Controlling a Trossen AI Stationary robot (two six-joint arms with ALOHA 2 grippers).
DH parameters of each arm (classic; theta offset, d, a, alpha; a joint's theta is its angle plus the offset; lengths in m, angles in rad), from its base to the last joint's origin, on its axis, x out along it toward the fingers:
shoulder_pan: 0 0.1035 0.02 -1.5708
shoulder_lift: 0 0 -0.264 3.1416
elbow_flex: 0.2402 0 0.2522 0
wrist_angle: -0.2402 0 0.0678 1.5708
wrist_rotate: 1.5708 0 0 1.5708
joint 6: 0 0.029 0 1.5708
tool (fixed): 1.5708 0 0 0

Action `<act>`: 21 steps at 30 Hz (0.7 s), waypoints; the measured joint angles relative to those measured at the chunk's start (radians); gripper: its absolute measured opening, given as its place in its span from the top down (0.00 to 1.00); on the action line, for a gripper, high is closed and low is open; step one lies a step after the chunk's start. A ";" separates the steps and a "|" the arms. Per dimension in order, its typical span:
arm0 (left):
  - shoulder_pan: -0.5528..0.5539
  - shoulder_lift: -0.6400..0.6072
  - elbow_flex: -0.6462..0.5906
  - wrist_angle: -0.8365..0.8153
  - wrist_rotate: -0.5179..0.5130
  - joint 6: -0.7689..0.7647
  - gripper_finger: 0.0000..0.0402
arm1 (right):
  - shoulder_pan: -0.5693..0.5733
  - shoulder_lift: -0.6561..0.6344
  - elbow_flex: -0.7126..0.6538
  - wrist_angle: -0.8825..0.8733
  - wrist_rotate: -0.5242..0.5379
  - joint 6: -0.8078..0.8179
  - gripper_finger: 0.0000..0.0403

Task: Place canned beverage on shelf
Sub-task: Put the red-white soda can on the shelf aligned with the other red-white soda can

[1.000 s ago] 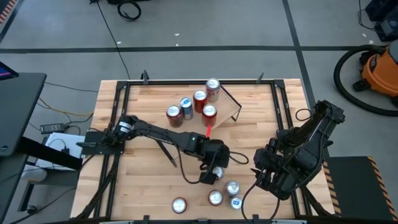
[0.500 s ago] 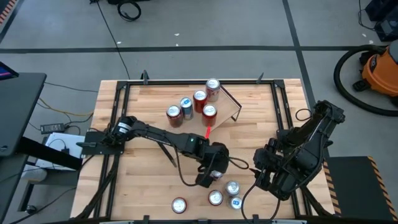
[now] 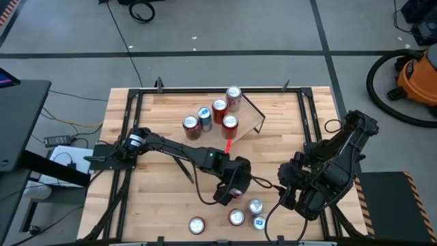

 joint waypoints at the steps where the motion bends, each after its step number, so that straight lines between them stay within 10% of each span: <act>1: 0.001 0.003 0.000 0.001 0.000 0.000 0.01 | 0.000 0.000 0.000 0.002 0.001 0.000 0.23; 21: -0.001 0.070 0.000 0.022 0.011 -0.126 0.13 | -0.001 0.000 0.000 0.001 0.021 0.016 0.23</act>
